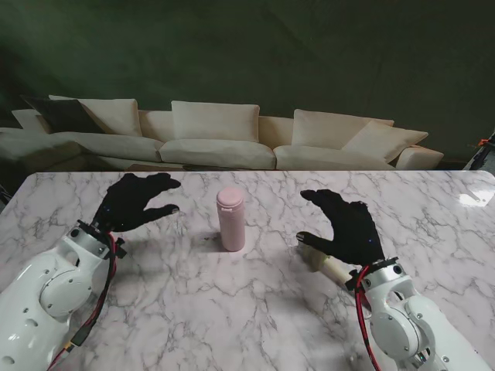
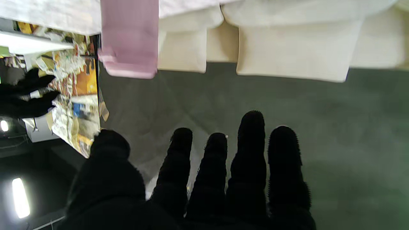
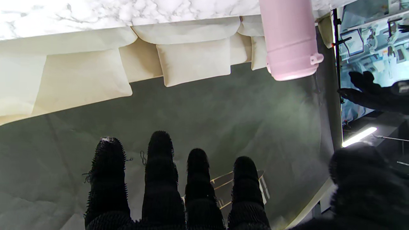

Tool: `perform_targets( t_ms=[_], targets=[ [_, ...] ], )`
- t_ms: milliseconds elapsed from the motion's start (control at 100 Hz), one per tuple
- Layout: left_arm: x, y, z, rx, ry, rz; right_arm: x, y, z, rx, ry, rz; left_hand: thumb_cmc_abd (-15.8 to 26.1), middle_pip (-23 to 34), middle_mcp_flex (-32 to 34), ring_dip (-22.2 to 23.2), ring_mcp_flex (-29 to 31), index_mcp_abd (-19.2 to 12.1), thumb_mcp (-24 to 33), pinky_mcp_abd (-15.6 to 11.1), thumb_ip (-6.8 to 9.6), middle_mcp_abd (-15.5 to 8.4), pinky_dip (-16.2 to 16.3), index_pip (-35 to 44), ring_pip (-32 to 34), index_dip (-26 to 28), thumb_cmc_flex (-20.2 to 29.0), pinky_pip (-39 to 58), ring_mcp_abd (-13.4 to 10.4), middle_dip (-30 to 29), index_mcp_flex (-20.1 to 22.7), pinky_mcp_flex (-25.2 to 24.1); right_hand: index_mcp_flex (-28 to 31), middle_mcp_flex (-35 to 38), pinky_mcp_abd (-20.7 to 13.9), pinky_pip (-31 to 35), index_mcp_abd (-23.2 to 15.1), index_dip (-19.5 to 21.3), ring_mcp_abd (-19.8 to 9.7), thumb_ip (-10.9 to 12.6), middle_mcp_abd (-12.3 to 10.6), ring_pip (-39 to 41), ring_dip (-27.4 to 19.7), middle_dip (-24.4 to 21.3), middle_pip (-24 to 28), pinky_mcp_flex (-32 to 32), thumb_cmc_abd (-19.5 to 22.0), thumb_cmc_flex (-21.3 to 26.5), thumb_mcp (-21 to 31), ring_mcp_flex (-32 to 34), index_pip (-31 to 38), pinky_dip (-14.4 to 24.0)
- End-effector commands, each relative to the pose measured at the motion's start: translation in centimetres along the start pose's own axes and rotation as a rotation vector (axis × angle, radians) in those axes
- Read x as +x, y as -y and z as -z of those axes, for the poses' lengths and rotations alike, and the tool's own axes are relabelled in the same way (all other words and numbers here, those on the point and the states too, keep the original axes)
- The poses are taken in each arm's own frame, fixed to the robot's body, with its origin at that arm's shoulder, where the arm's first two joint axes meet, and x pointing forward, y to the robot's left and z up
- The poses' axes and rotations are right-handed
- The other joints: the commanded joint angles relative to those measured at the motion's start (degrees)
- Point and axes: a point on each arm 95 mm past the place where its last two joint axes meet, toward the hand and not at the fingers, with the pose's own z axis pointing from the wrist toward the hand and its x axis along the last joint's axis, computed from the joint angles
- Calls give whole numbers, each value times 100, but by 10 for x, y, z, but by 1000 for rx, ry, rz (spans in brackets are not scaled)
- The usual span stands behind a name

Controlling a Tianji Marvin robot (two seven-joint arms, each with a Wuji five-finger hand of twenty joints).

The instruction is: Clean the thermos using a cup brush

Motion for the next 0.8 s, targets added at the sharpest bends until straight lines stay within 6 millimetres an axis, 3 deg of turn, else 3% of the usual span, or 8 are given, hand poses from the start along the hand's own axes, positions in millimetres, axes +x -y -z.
perform_targets(
  t_ms=[0, 70, 150, 260, 400, 610, 790],
  targets=[
    [9, 13, -6, 36, 12, 86, 7, -11, -8, -26, -21, -52, 426, -93, -25, -96, -218, 59, 43, 160, 154, 22, 25, 181, -222, 226, 309, -215, -39, 73, 183, -150, 423, 392, -96, 109, -99, -109, -176, -16, -85, 73, 108, 72, 110, 103, 293, 173, -121, 193, 298, 1],
    [16, 15, -9, 98, 8, 194, 15, -18, -17, -42, -39, -140, 600, -168, -149, -132, -312, 62, 37, 168, 135, 19, -9, 164, -292, 302, 462, -327, -45, 50, 112, -235, 753, 568, -112, 151, -150, -134, -191, -26, -86, 84, 149, 59, 37, 139, 370, 225, -198, 201, 566, 38],
    [23, 12, -12, 153, -6, 282, 24, -23, -28, -69, -67, -175, 738, -325, -401, -232, -450, -43, -6, 113, 112, -29, -49, -380, -429, 45, 412, -447, -85, -74, -444, -285, 809, 633, -123, 161, -184, -155, -221, -34, -116, 83, 159, 62, 29, 153, 442, 198, -254, 205, 638, 50],
    [26, -1, -15, 212, -10, 362, 30, -23, -38, -123, -94, -202, 786, -361, -558, -323, -669, -240, -27, 19, 109, -107, -102, -679, -554, -141, 225, -601, -170, -143, -877, -434, 718, 640, -147, 168, -216, -213, -263, -31, -193, 80, 167, 61, -9, 186, 540, 158, -334, 236, 699, 63],
    [22, -23, -15, 251, 43, 460, 29, -9, -45, -155, -87, -273, 732, -111, -370, -379, -999, -168, 4, -70, 119, -125, -200, -553, -670, -146, 130, -1067, -266, 37, -775, -763, 663, 601, -206, 187, -244, -255, -331, -22, -239, 77, 175, 91, 16, 215, 610, 142, -404, 230, 819, 80],
    [19, -55, -10, 204, 200, 616, 14, 26, -45, -112, -9, -339, 638, -61, -337, -333, -1077, 68, 30, -29, 137, 33, -92, -487, -652, -112, 331, -1117, -96, 179, -711, -781, 597, 512, -236, 180, -223, -309, -382, 6, -255, 75, 183, 133, 75, 184, 528, 216, -421, 165, 986, 101],
    [16, -69, -5, 150, 292, 676, 8, 44, -40, -63, 29, -354, 613, -98, -229, -280, -1033, 218, 27, 29, 150, 178, -8, -493, -569, -123, 399, -1032, 71, 186, -631, -769, 581, 465, -240, 168, -206, -354, -373, 17, -229, 91, 192, 151, 112, 161, 490, 251, -410, 132, 1084, 122]
  ],
)
